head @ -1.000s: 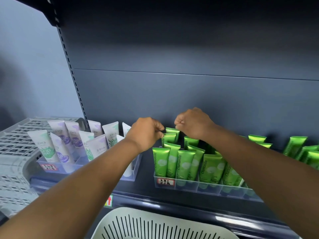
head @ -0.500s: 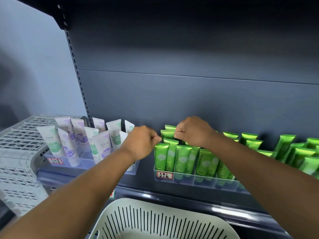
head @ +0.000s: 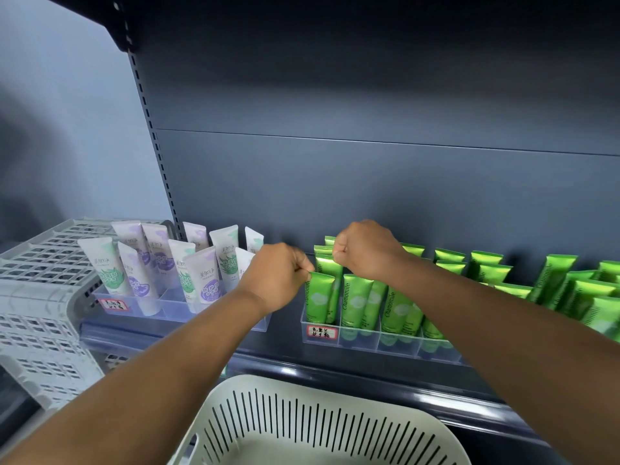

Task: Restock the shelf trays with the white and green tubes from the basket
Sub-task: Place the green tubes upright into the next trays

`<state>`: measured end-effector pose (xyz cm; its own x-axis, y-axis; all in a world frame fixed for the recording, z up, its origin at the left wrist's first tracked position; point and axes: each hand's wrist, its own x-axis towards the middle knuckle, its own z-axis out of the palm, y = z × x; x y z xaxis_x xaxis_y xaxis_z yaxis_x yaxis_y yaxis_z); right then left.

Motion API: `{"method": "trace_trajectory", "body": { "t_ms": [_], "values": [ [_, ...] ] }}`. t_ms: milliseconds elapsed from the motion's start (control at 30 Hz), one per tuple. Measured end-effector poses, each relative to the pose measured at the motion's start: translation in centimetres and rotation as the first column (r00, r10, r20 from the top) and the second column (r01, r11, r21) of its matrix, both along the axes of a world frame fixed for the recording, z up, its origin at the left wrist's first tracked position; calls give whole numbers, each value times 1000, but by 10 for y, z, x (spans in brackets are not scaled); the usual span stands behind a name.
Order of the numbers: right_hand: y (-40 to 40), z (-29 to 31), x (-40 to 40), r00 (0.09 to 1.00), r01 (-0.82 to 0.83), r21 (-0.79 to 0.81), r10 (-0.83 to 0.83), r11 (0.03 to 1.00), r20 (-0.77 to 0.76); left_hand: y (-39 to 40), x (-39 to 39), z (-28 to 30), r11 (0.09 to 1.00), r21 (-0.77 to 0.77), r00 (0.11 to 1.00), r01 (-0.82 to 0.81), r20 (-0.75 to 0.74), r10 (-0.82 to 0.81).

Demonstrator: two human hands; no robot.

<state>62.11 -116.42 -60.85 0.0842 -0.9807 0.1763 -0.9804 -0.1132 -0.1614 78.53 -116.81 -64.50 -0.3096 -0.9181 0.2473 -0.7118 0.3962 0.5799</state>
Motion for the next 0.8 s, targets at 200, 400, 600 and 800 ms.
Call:
{"method": "trace_trajectory", "body": {
  "t_ms": [200, 400, 600, 800],
  "values": [
    [-4, 4, 3, 1000, -20, 21, 19, 1000, 16, -1, -7, 0, 1000, -6, 1000, 0, -9, 0],
    [-7, -2, 5, 999, -37, 36, 37, 999, 6, -2, -8, -2, 1000, -10, 1000, -14, 19, 14],
    [-8, -7, 1, 999, -23, 17, 23, 1000, 24, -6, -7, -3, 999, 6, 999, -40, 12, 40],
    [-6, -5, -1, 1000, -19, 34, 19, 999, 13, -5, -9, -3, 999, 35, 999, -39, 1, 39]
  ]
}}
